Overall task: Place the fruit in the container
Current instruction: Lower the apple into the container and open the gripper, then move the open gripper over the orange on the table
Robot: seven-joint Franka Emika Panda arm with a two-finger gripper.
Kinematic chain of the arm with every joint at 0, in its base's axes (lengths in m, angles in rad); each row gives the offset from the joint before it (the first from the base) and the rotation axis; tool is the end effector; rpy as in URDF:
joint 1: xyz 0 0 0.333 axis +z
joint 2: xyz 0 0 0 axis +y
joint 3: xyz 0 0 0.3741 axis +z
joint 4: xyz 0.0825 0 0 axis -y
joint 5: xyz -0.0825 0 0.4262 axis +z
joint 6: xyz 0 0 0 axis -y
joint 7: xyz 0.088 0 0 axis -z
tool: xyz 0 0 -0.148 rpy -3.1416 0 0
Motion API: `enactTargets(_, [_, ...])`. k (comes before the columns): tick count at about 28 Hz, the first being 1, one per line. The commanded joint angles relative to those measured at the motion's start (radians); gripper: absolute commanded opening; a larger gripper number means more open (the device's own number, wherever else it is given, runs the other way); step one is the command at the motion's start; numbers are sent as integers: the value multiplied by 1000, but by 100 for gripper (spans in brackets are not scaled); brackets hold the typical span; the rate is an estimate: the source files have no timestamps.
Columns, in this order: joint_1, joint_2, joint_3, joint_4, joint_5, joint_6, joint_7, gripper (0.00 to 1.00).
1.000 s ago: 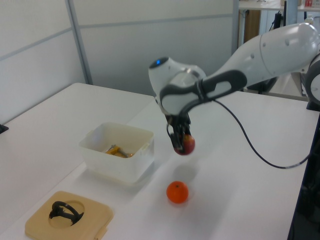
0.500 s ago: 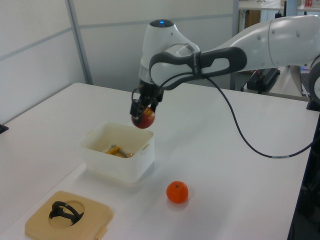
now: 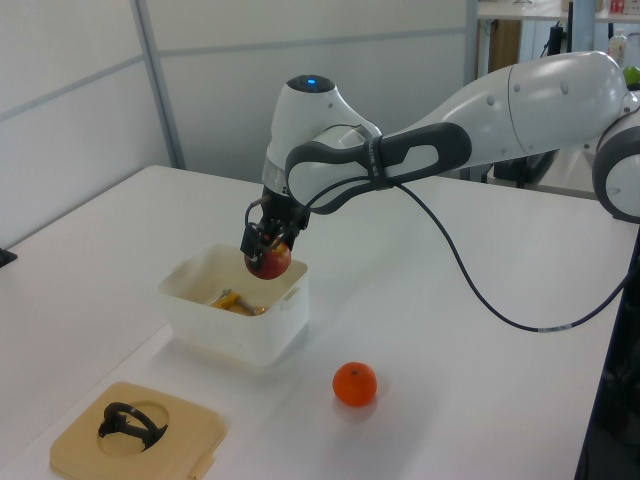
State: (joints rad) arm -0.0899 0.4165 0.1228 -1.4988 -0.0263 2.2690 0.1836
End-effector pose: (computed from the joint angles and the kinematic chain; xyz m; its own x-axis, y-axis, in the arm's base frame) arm 0.7892 0.0095 0.4691 0.9268 -0.1621 0.3388 -0.1403 -0.9862 -0.0881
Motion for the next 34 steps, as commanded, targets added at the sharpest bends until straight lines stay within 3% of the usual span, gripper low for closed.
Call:
enactTargets(1, [-5, -39, 6, 0, -12, -25, 27, 100])
enactTargets(10, [-2, -119, 9, 5, -12, -434, -87, 100])
enactTargets(11, [-1, -120, 14, 5, -11, -541, -139, 100])
enactTargets(16, [-2, -116, 61, -15, -33, -719, -240, 100])
enactTargets(23, [-1, -104, 147, -130, -158, -737, -236, 100])
enactTargets(29, [21, -58, 153, -143, -178, -712, -237, 100])
enactTargets(34, [39, -27, 153, -159, -221, -692, -233, 100])
